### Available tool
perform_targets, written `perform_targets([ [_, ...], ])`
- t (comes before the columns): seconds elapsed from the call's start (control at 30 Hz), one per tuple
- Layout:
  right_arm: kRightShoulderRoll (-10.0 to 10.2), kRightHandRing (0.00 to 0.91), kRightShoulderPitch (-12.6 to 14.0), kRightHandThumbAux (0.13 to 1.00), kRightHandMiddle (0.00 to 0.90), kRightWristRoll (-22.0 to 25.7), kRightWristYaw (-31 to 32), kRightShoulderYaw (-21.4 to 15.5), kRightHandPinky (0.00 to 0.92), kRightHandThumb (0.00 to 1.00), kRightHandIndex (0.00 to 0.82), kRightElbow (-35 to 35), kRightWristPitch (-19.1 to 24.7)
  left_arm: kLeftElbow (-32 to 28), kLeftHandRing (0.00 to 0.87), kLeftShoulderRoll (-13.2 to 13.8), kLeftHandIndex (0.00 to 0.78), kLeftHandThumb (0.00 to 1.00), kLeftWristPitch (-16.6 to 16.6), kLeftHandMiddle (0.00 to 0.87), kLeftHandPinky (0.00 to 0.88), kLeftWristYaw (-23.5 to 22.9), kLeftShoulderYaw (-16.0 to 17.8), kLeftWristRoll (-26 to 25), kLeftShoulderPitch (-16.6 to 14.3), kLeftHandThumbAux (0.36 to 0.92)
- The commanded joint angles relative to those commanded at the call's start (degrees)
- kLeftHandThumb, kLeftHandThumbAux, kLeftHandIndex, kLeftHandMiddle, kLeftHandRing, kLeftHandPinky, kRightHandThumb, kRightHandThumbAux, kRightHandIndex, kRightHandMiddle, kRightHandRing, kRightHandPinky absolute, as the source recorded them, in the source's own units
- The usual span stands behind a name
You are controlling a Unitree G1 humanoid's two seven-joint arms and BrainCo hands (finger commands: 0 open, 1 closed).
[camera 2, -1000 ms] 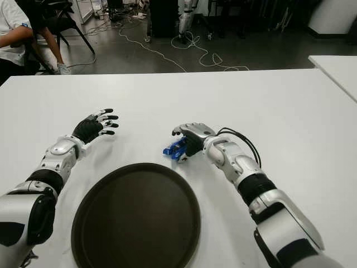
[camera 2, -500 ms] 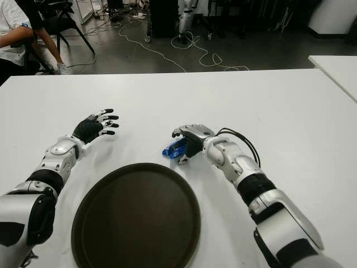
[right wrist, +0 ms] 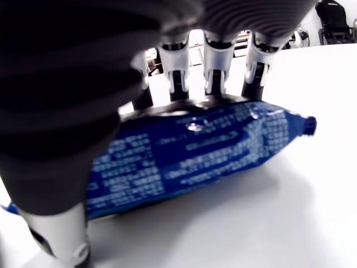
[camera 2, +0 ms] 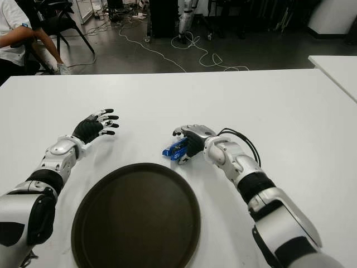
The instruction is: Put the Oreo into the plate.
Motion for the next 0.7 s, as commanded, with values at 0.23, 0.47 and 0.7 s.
perform_targets([
  [0.23,0.01,0.352,-0.60,0.826,0.358,0.41,-2.72,-0.46,0.345,0.003,0.324,2.67,-2.19,-0.01,0.261,-0.02,0.137,0.000,0.06,0.213,0.321,0.28,-0.12,0.18,0.00,0.627],
  [0.47,-0.51,0.501,-1.51,0.835,0.511,-0.17,-6.86,0.22,0.506,0.314,0.430,5.62,-6.30,0.01,0.254,0.05,0.136,0.000,0.06,0.209,0.315,0.39,-0.40,0.42,-0.01,0.635],
  [0.7,-0.82,0.553,-2.22,0.738,0.561,-1.18,-11.68,1.20,0.531,0.668,0.424,8.41,-10.06,-0.06,0.259,0.08,0.138,0.000,-0.10,0.211,0.317,0.53,-0.48,0.44,0.07,0.633],
])
